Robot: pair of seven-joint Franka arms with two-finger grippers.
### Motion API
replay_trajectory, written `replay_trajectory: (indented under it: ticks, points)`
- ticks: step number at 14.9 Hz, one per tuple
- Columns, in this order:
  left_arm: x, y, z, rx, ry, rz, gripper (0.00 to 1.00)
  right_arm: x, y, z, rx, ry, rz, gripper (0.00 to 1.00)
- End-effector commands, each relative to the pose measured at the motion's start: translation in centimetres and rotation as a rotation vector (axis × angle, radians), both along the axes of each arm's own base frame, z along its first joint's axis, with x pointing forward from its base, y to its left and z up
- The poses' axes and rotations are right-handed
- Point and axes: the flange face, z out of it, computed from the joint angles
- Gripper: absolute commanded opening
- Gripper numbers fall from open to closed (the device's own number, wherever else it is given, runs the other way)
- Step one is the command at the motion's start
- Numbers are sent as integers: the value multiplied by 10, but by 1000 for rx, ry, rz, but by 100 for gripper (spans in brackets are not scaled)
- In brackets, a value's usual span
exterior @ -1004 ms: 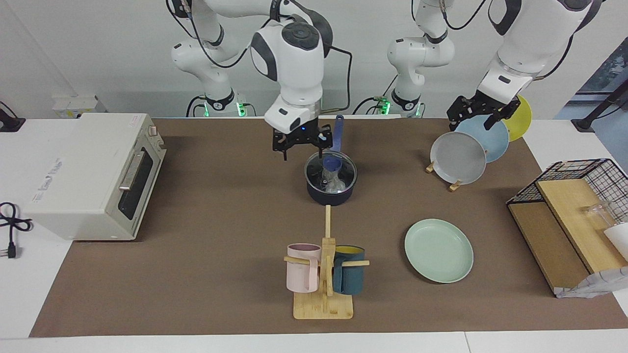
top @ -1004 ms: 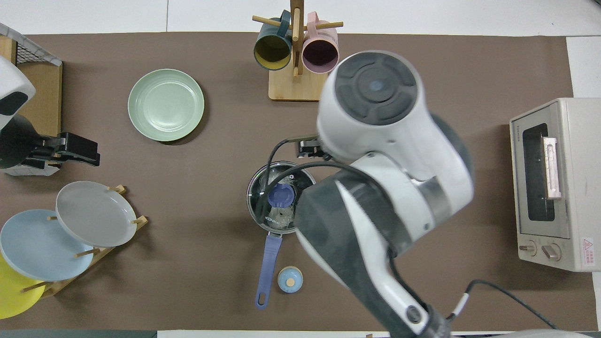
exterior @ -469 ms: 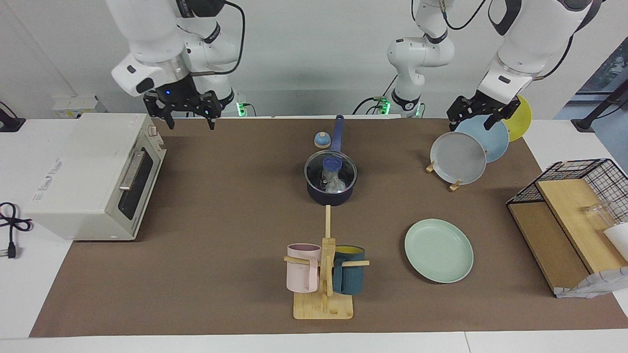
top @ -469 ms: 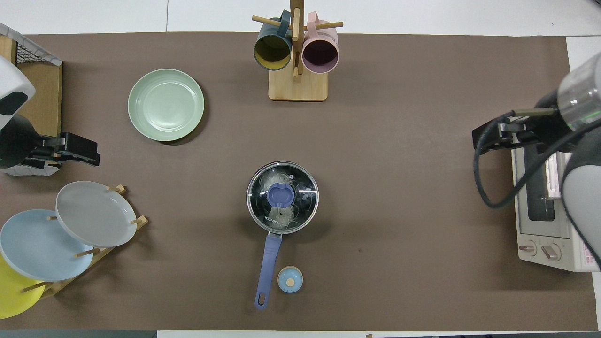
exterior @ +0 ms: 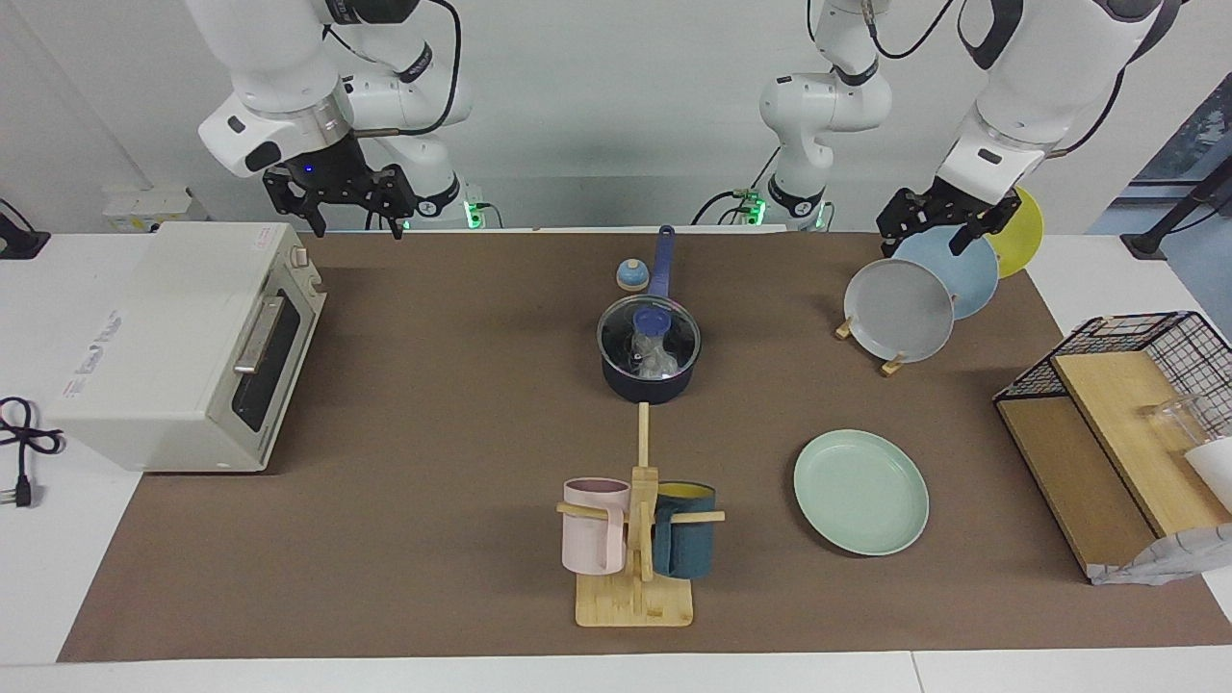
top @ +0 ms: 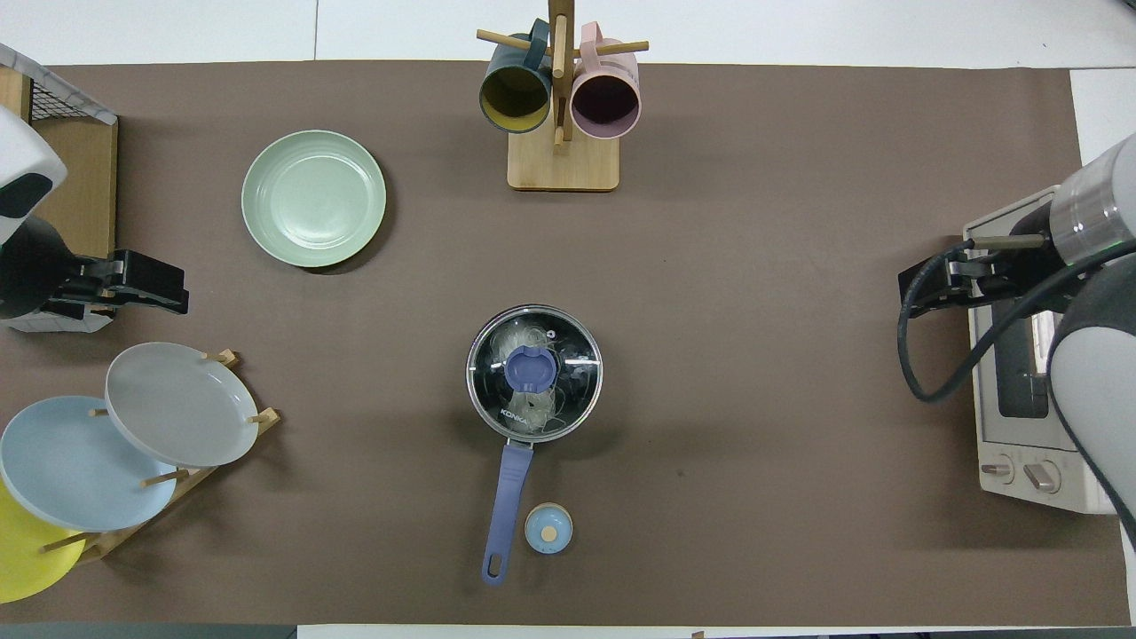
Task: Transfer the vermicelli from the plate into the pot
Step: 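Open the right gripper and withdraw it from the lidded pot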
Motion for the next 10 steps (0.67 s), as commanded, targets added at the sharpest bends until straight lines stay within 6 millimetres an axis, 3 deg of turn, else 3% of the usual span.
replay_trajectory:
  ticks: [1,10]
  points:
    - [-3,3,4,21,-9,11,100,-2,-13,2,14,-19,1,100]
    - [-3,3,4,21,-9,11,100,1,-39,2,23,-25,20,100]
